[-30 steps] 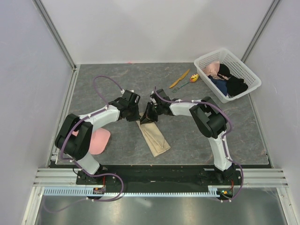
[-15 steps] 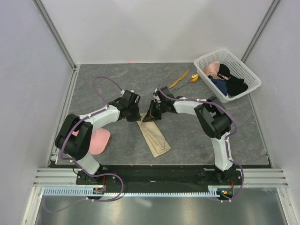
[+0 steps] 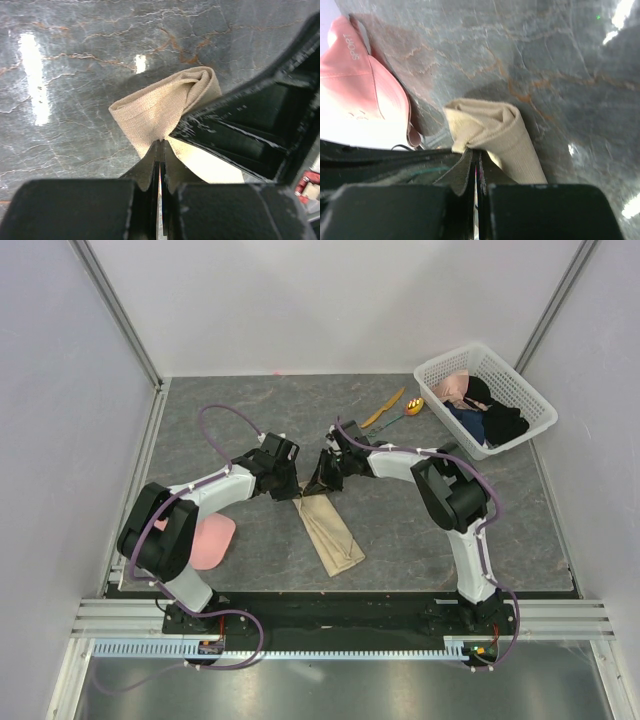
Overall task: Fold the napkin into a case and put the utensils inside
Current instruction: Grasp the top corner of the smaller rectangle folded napkin from the folded napkin.
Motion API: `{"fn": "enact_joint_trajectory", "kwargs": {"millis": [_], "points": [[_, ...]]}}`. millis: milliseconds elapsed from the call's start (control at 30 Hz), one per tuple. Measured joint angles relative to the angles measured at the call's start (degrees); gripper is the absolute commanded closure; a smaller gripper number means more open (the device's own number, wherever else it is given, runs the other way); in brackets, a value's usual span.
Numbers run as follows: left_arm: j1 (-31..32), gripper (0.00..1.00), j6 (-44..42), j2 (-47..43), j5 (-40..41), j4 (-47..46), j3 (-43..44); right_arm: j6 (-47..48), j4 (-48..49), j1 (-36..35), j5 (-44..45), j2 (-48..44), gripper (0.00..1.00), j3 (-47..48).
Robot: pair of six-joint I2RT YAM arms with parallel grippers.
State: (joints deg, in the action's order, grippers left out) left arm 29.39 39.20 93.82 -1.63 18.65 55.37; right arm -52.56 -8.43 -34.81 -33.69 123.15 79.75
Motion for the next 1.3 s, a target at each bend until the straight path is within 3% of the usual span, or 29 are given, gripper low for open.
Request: {"fn": "enact_joint_trajectory", "kwargs": {"millis": [433,900,1300], "points": [[0.00,0.98,0.44,0.00,-0.44,-2.03,-0.04,-5.81,4.35,-0.26,-0.11,4.33,0.99,2.56],[-0.04,0.98,0.44,0.00,-0.42,-1.97,-0.07,-0.59,0.59,0.17,1.03,-3.13,0.96,-2.12],[-0.15,0.98,1.73,1.51,-1.44,-1.53,-0.07,-0.31,1.46,-3.72,1.92,-1.51,0.97,-4.17]]}}
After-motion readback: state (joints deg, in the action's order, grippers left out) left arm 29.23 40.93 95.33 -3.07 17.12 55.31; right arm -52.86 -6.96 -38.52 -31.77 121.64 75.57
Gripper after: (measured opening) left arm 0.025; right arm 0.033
